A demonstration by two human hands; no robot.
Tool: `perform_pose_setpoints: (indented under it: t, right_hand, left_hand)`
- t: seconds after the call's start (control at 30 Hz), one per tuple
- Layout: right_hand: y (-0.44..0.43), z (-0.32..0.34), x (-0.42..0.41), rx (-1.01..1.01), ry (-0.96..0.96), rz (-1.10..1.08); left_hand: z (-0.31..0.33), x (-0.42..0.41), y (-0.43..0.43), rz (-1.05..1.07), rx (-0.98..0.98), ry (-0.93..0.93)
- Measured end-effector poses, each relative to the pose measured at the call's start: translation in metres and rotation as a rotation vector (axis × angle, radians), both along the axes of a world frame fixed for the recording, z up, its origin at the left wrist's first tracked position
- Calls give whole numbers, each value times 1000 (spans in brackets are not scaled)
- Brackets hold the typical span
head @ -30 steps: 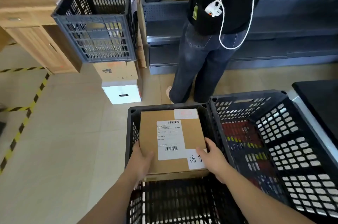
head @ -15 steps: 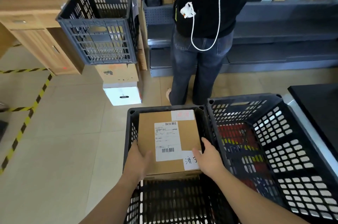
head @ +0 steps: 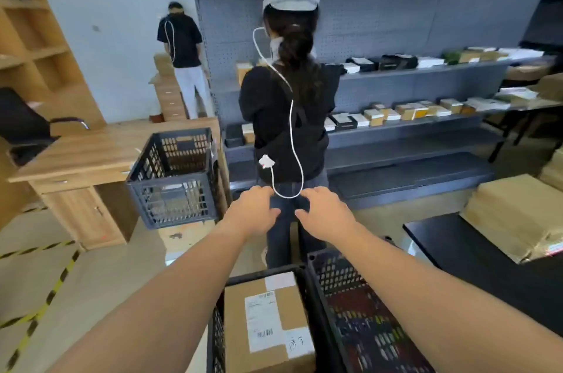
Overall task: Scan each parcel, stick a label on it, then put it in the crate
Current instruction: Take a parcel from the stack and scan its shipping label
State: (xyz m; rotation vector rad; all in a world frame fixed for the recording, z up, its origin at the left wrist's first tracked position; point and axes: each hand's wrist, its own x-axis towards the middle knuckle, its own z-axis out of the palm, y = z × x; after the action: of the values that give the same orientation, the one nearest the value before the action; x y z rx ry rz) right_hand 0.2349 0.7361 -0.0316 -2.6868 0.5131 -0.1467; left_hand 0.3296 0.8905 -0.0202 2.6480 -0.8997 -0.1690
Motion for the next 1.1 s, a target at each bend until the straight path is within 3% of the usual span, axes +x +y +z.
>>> perform_pose_setpoints:
  t: [0.27, 0.67, 0.9, 1.1]
  right_hand:
    - [-105, 109, -166, -196, -101, -468]
    - [-204, 132, -548, -213, -50, -1196]
    - [-287, 130, -716, -199, -54, -1344]
    - [-373, 124, -804, -167, -50, -1375]
  left_hand:
    - [103, -97, -165, -493, -71, -226]
    - [126, -432, -387, -1123, -232, -103]
    - [115, -608, -497, -1226, -268, -52]
    - [105, -702, -591, -1274, -231, -50]
